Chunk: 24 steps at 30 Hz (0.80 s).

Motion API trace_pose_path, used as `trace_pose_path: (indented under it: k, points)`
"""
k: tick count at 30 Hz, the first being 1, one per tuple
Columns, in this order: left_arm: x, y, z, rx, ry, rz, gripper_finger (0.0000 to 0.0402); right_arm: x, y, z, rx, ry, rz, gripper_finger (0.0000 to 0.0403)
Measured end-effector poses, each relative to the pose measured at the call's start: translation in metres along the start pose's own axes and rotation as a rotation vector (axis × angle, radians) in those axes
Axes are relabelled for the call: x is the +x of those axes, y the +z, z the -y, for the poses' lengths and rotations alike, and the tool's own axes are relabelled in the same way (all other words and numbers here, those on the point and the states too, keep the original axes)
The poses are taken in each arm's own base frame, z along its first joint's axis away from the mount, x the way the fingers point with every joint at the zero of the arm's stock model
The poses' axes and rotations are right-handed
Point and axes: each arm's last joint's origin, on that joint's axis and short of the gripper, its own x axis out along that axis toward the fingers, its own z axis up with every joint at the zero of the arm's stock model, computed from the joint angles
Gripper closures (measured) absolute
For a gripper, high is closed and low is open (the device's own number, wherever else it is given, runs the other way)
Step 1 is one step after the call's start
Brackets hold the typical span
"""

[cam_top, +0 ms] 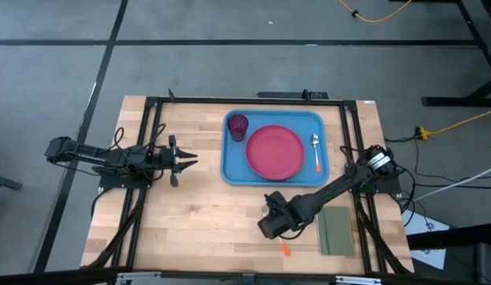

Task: Pick and place plate/cup/fork/spoon on tray
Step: Put the orange fork on the blue tray to the right of the pink plate

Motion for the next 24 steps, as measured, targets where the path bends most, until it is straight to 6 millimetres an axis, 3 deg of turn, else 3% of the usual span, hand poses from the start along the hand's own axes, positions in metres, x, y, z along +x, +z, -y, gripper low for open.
trace_pose_path:
  k: [5,12,24]
  points:
    - [0.000,0.000,0.000,0.000,0.000,0.000,0.0319,0.017,-0.005,-0.008,-0.012,-0.021,-0.050,0.0279]
    - [0.000,0.000,0.000,0.000,0.000,0.000,0.0319,0.021,-0.010,-0.027,-0.069,-0.013,-0.064,0.0279]
    - [0.000,0.000,0.000,0.000,0.000,0.000,0.0319,0.038,-0.014,-0.025,-0.076,-0.069,-0.105,0.0286]
